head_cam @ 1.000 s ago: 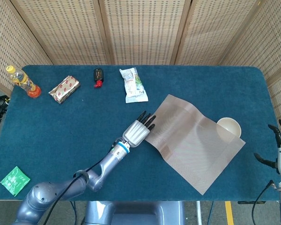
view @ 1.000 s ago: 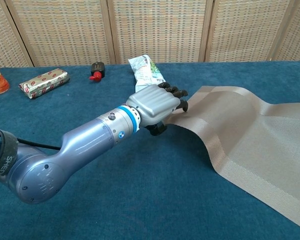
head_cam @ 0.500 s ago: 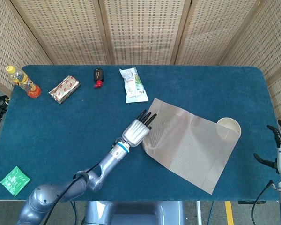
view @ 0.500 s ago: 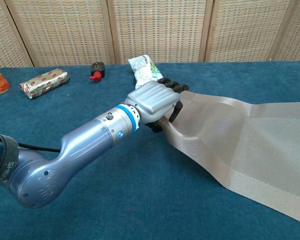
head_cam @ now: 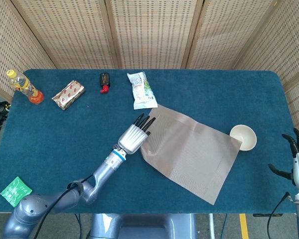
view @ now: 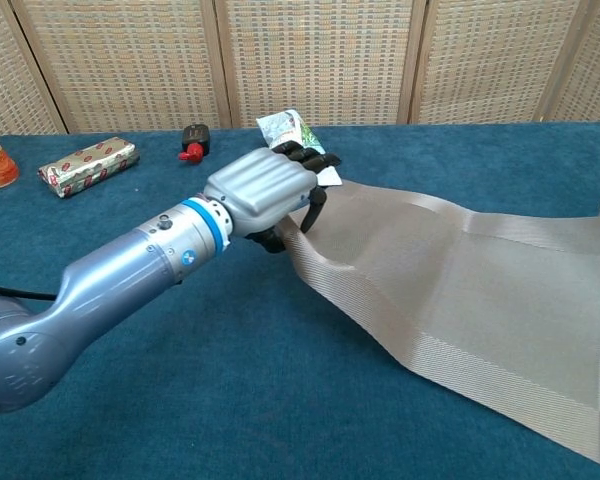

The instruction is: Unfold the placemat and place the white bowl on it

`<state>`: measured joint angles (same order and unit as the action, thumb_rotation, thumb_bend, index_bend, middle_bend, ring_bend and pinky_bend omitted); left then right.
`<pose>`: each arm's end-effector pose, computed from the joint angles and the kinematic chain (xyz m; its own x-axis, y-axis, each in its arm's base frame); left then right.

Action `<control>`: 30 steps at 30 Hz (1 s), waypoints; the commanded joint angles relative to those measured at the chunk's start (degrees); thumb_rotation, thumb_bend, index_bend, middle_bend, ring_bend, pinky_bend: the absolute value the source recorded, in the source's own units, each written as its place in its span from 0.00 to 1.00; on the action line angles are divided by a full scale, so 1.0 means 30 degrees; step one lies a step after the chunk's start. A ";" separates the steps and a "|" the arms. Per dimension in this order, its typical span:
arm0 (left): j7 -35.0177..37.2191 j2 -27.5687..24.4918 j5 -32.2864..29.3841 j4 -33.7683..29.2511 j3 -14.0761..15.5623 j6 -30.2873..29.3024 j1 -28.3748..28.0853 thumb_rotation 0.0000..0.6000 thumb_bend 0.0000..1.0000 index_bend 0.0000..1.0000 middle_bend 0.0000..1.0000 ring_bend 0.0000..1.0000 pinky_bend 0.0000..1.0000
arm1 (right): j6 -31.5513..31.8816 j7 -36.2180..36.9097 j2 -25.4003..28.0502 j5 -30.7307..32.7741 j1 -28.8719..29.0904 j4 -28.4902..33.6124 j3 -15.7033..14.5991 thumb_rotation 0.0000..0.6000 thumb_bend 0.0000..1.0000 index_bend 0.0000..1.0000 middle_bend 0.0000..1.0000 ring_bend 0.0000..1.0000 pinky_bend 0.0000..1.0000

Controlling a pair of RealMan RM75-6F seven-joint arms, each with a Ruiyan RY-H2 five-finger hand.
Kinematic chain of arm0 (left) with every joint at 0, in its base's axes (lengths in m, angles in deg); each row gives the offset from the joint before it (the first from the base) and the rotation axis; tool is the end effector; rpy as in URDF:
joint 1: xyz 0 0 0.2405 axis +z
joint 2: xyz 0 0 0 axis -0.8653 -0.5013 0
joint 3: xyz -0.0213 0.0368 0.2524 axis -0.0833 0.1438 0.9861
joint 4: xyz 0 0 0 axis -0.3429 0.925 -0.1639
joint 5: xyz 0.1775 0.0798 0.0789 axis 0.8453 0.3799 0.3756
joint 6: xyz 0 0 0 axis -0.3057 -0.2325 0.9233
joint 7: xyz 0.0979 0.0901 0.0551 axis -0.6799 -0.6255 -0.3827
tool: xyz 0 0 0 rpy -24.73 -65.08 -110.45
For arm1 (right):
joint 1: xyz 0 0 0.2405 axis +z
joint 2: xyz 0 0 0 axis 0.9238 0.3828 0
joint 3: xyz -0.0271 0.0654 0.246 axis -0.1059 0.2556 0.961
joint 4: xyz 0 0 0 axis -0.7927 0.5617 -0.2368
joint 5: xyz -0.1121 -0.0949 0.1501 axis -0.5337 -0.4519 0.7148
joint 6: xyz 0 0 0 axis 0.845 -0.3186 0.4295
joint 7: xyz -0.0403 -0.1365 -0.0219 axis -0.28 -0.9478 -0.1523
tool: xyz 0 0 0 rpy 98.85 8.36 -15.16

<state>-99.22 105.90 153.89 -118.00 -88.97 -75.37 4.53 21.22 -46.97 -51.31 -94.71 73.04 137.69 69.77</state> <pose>-0.0705 0.3641 -0.1199 0.6523 -0.0967 0.7518 0.5564 -0.6124 -0.5616 -0.3350 -0.2125 0.1778 0.2595 0.1373 0.9559 -0.9613 0.1316 0.2420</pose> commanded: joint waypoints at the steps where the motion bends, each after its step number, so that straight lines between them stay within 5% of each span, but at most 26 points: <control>1: -0.0296 -0.1128 -0.0109 -0.1417 0.0482 -0.0310 0.0942 1.00 0.47 0.67 0.00 0.00 0.00 | 0.0047 -0.0095 0.0025 -0.0061 -0.0015 0.0070 -0.0033 1.00 0.25 0.20 0.00 0.00 0.00; 16: -0.4276 -0.6895 0.0935 -1.1557 0.3856 -0.1689 0.4265 1.00 0.47 0.68 0.00 0.00 0.00 | 0.0457 -0.0911 -0.0028 -0.0612 -0.0076 0.0664 -0.0304 1.00 0.25 0.20 0.00 0.00 0.00; 30: -0.5162 -0.9110 0.2303 -1.5048 0.5811 -0.1537 0.5494 1.00 0.47 0.68 0.00 0.00 0.00 | 0.0615 -0.1013 0.0014 -0.0766 -0.0132 0.0832 -0.0373 1.00 0.25 0.20 0.00 0.00 0.00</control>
<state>-114.64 78.83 160.54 -162.84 -71.83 -80.19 20.76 23.07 -50.02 -51.27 -97.01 72.65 140.20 68.64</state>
